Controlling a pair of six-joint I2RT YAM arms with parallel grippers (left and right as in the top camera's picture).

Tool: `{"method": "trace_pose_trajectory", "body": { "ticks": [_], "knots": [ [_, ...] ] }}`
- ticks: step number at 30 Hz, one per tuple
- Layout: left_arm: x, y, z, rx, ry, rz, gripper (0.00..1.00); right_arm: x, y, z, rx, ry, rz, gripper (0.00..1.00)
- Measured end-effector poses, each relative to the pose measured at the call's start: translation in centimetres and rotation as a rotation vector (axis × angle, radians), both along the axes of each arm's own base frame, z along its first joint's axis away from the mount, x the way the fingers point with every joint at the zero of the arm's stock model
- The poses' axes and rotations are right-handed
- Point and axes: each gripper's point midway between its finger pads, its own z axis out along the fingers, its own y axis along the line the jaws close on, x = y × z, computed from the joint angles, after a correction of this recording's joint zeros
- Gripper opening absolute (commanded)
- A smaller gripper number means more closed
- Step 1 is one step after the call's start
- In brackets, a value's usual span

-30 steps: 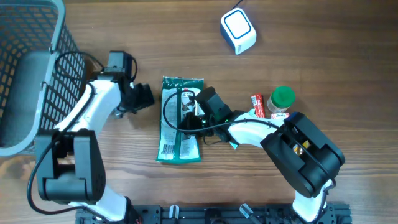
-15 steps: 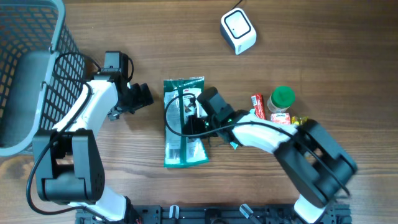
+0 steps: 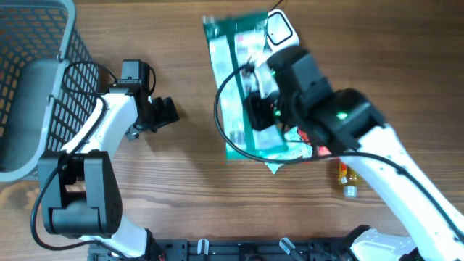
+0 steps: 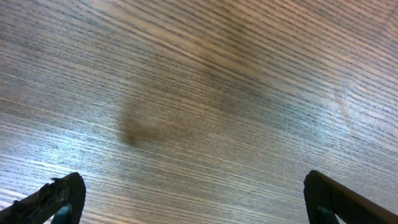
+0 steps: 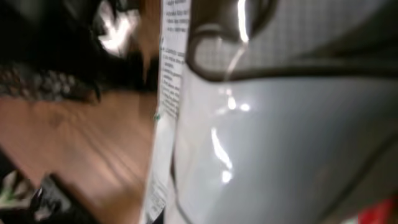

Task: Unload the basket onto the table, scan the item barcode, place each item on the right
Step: 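Raise the gloves pack to the white scanner with the right gripper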

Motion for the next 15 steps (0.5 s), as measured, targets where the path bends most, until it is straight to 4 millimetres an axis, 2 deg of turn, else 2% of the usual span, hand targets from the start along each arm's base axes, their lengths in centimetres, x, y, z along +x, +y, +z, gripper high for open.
{"method": "trace_pose_trajectory", "body": {
  "ticks": [1, 3, 5, 9, 13, 15],
  "knots": [
    [0.0, 0.0, 0.0, 0.000, 0.000, 0.000, 1.00, 0.7, -0.4, 1.6, -0.025, -0.078, 0.006, 0.04],
    [0.0, 0.0, 0.0, 0.000, 0.000, 0.000, 1.00, 2.0, -1.3, 3.4, -0.100, -0.221, 0.025, 0.04],
    [0.0, 0.0, 0.0, 0.000, 0.000, 0.000, 1.00, 2.8, -2.0, 3.4, -0.194, -0.299, 0.061, 0.04],
    [0.0, 0.0, 0.0, 0.000, 0.000, 0.000, 1.00, 5.2, -2.4, 1.4, -0.401, -0.388, 0.153, 0.04],
    [0.0, 0.0, 0.0, 0.000, 0.000, 0.000, 1.00, 9.5, -2.8, -1.9, -0.634, -0.446, 0.165, 0.04],
    [0.0, 0.0, 0.0, 0.000, 0.000, 0.000, 1.00, 11.4, -3.0, -2.8, -0.717, -0.479, 0.148, 0.04]
  ]
}}
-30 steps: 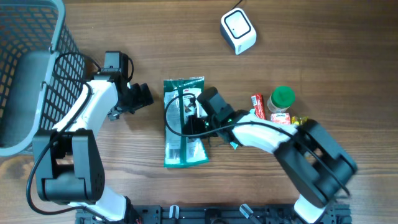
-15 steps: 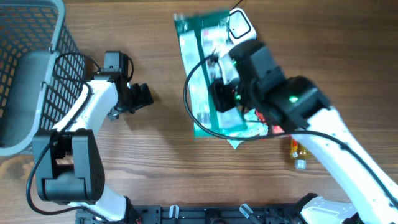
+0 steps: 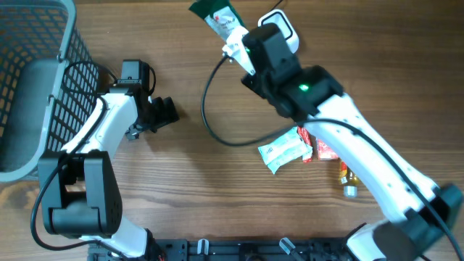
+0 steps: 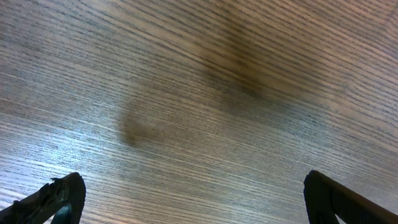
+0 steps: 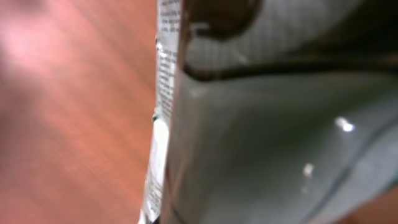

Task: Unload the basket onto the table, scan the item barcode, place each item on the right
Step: 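Raise the gloves pack to the white scanner with the right gripper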

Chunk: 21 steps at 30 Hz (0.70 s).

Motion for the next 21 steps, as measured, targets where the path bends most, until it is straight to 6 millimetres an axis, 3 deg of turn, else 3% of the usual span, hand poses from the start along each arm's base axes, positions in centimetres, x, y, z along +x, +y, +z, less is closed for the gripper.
{"method": "trace_pose_trajectory", "body": {
  "ticks": [5, 7, 10, 14, 21],
  "knots": [
    [0.0, 0.0, 0.0, 0.000, 0.000, 0.000, 1.00, 7.5, -1.6, -0.7, -0.141, -0.214, -0.108, 0.04],
    [0.0, 0.0, 0.0, 0.000, -0.001, 0.000, 1.00, 9.3, -2.6, -0.2, -0.149, -0.275, -0.144, 0.04],
    [0.0, 0.0, 0.0, 0.000, 0.001, 0.000, 1.00, 11.8, -4.1, 1.0, -0.120, -0.368, -0.204, 0.04],
    [0.0, 0.0, 0.0, 0.000, 0.000, 0.000, 1.00, 14.9, -6.4, -0.2, -0.116, -0.428, -0.278, 0.04],
    [0.0, 0.0, 0.0, 0.000, 0.000, 0.000, 1.00, 18.0, -5.9, -2.7, -0.063, -0.522, -0.309, 0.04]
  ]
}}
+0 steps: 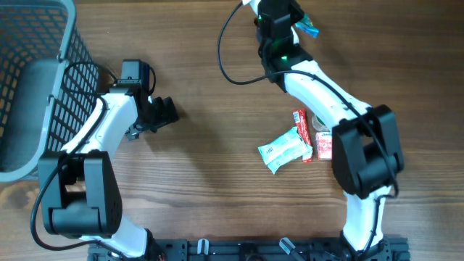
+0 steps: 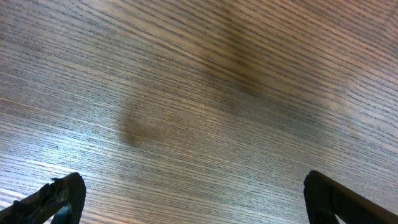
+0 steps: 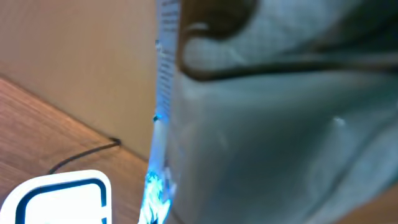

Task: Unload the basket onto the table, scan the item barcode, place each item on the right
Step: 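Raise the gloves pack to the white scanner with the right gripper, then lower the gloves pack onto the table center and release it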

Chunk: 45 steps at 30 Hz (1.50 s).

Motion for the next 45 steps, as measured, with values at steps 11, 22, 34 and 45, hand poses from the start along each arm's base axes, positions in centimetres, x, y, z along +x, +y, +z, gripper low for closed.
{"method": "trace_pose_trajectory", "body": {
  "ticks": [11, 22, 34, 45],
  "knots": [
    [0.0, 0.0, 0.0, 0.000, 0.000, 0.000, 1.00, 1.1, 1.7, -9.1, 0.042, 0.092, 0.006, 0.04],
    [0.0, 0.0, 0.0, 0.000, 0.000, 0.000, 1.00, 1.0, 2.8, -7.7, 0.308, 0.000, -0.034, 0.04],
    [0.0, 0.0, 0.0, 0.000, 0.000, 0.000, 1.00, -12.7, 4.3, 0.9, 0.605, 0.507, 0.136, 0.06],
    [0.0, 0.0, 0.0, 0.000, 0.000, 0.000, 1.00, -26.4, 6.6, -12.0, 0.934, 1.226, -0.032, 0.67]
  ]
}}
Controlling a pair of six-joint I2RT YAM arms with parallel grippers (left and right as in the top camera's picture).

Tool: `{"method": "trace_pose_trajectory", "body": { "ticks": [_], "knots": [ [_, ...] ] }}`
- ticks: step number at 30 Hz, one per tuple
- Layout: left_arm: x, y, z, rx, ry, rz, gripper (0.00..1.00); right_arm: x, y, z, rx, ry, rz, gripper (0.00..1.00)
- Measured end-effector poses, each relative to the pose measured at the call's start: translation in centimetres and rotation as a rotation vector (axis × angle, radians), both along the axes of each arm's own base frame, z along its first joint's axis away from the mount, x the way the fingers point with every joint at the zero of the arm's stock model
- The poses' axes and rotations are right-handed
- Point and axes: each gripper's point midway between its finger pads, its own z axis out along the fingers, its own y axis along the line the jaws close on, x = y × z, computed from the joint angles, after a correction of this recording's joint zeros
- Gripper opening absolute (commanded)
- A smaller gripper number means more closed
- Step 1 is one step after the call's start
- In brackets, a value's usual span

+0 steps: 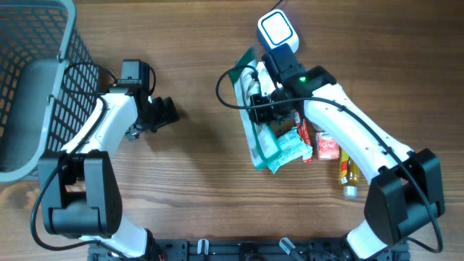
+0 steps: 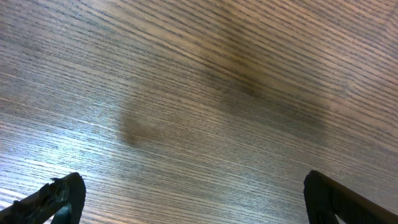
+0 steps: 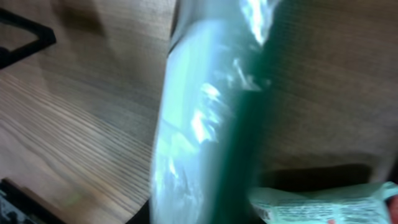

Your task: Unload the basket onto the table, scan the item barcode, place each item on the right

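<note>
My right gripper (image 1: 262, 101) is shut on a large green and white packet (image 1: 254, 146), which hangs tilted just in front of the white barcode scanner (image 1: 278, 30). The packet's lower end lies over the pile of items. In the right wrist view the packet (image 3: 205, 124) is a blur filling the middle and hides the fingers. My left gripper (image 1: 168, 112) rests open at the left on bare wood. Its black fingertips (image 2: 62, 198) stand far apart with nothing between them.
A pile lies right of centre: a pale green sachet (image 1: 286, 148), red packets (image 1: 325, 145) and a small yellow bottle (image 1: 345, 175). A grey wire basket (image 1: 32, 87) stands at the far left. A black cable (image 1: 221, 98) loops beside the right arm.
My right gripper has come back from the far edge at the scanner toward the middle of the table, with the packet now over the pile. The left arm has not moved.
My right gripper held the green packet spread over the middle of the table. Then it held it up near the scanner's left side, then at the far edge by the scanner, which showed blue light. Now the packet is back over the pile.
</note>
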Motion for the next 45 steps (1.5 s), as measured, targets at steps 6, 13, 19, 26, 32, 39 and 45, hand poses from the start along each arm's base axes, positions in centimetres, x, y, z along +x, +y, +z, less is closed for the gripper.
{"method": "trace_pose_trajectory", "body": {
  "ticks": [6, 13, 19, 26, 32, 39, 45],
  "knots": [
    [0.0, 0.0, 0.0, 0.000, 0.000, 0.000, 1.00, 0.5, 0.1, -0.1, 0.005, -0.020, -0.013, 0.96],
    [0.0, 0.0, 0.0, 0.000, 0.000, 0.000, 1.00, 3.2, -0.3, 6.4, 0.063, -0.198, -0.053, 1.00],
    [0.0, 0.0, 0.0, 0.000, 0.000, 0.000, 1.00, 4.1, -1.3, 14.0, 0.148, -0.399, -0.086, 1.00],
    [0.0, 0.0, 0.0, 0.000, 0.000, 0.000, 1.00, 4.2, -1.2, 13.7, 0.143, -0.391, -0.086, 1.00],
    [0.0, 0.0, 0.0, 0.000, 0.000, 0.000, 1.00, 4.2, -1.2, 13.7, 0.143, -0.391, -0.086, 1.00],
    [0.0, 0.0, 0.0, 0.000, 0.000, 0.000, 1.00, 4.2, -1.3, 13.7, 0.143, -0.392, -0.087, 1.00],
    [0.0, 0.0, 0.0, 0.000, 0.000, 0.000, 1.00, 4.3, -2.1, 14.3, 0.101, -0.440, -0.091, 1.00]
  ]
}}
